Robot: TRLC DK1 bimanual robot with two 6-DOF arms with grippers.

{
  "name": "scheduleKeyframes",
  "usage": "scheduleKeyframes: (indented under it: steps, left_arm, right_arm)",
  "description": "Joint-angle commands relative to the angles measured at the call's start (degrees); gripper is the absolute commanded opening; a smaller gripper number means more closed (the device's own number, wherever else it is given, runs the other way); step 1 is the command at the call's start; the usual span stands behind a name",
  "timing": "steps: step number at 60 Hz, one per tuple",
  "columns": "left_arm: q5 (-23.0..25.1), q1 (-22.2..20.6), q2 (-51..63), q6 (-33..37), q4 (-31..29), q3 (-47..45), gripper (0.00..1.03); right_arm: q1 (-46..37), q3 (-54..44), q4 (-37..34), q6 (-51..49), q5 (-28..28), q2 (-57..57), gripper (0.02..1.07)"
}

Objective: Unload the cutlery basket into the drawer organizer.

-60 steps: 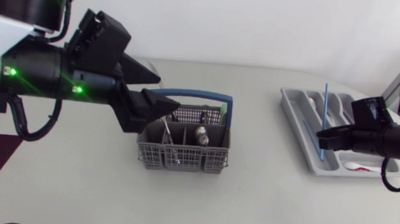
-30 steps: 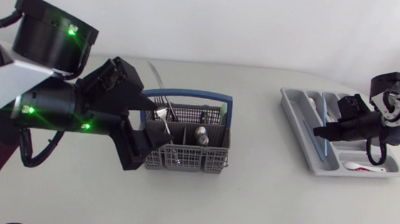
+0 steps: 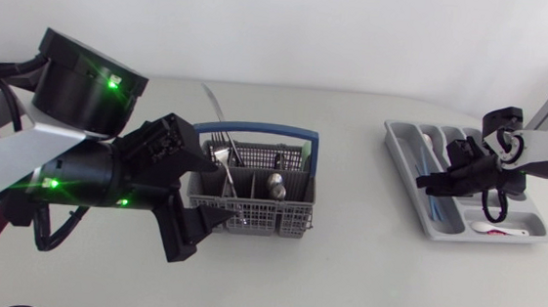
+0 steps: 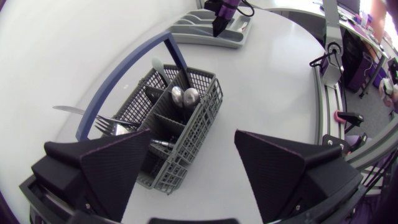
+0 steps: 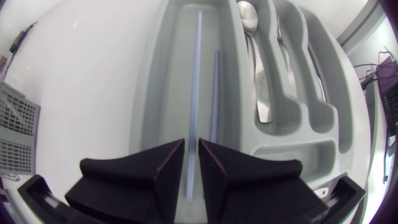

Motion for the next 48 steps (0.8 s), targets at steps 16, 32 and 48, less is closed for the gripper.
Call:
scheduleKeyframes:
  steps: [16, 32, 48]
  left_arm:
    - [-0.65, -1.02, -1.35, 1.97, 1.97, -3.62, 0.93]
    - [-2.23, -2.69, -1.0, 1.89, 3.9, -4.76, 0.93]
    - [-3.02, -3.31, -0.73, 1.8, 6.19, -6.43, 0.93]
  right_arm:
    - [5.63, -5.68, -2.88, 1.62, -4.91, -16.32, 0.7]
    - [23.38, -10.42, -7.54, 5.84, -10.71, -31.7, 0.7]
    - [36.21, -9.54, -7.81, 13.49, -13.0, -31.0, 0.64]
